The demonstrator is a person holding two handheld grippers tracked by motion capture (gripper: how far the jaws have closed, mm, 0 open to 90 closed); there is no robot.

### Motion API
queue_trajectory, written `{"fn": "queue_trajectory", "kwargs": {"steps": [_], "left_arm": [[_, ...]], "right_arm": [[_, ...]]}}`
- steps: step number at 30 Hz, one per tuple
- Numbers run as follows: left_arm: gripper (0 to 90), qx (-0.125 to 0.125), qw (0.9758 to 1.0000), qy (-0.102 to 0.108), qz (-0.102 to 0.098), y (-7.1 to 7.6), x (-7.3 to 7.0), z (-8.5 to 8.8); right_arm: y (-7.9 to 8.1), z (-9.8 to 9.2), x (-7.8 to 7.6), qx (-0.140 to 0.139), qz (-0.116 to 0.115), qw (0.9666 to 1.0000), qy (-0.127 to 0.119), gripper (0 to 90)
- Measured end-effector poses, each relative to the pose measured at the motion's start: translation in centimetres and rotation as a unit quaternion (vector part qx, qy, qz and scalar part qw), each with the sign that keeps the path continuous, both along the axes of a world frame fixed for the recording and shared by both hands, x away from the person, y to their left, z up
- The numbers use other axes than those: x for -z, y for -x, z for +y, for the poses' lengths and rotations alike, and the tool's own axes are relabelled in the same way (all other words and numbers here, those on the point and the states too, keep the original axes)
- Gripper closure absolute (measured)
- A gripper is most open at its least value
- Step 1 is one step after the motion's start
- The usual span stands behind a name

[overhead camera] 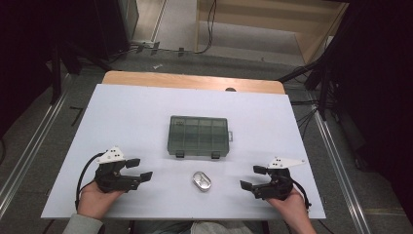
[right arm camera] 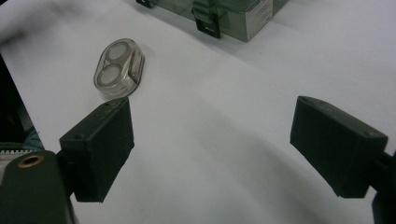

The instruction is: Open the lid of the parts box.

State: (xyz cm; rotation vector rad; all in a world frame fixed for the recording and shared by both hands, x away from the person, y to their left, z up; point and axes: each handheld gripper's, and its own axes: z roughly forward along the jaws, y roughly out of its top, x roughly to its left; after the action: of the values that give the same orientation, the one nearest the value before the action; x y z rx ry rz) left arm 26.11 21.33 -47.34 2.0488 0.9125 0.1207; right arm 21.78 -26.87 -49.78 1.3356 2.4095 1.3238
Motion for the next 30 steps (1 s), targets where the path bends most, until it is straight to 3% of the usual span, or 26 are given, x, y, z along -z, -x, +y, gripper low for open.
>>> {"fn": "queue_trajectory", "kwargs": {"steps": [14,30], "left_arm": [[27.6,-0.005,0.9999,0.007,0.008,0.01,-0.05,0.38],[27.7,-0.003,0.9998,0.013,0.012,0.08,-0.05,0.41]], "right_arm": [[-0.47,0.02,0.07,-0.003,0.003,0.9999,-0.013,12.0],[-0.62,-0.06,0.09,-0.004,0.003,0.9999,-0.012,12.0]]}}
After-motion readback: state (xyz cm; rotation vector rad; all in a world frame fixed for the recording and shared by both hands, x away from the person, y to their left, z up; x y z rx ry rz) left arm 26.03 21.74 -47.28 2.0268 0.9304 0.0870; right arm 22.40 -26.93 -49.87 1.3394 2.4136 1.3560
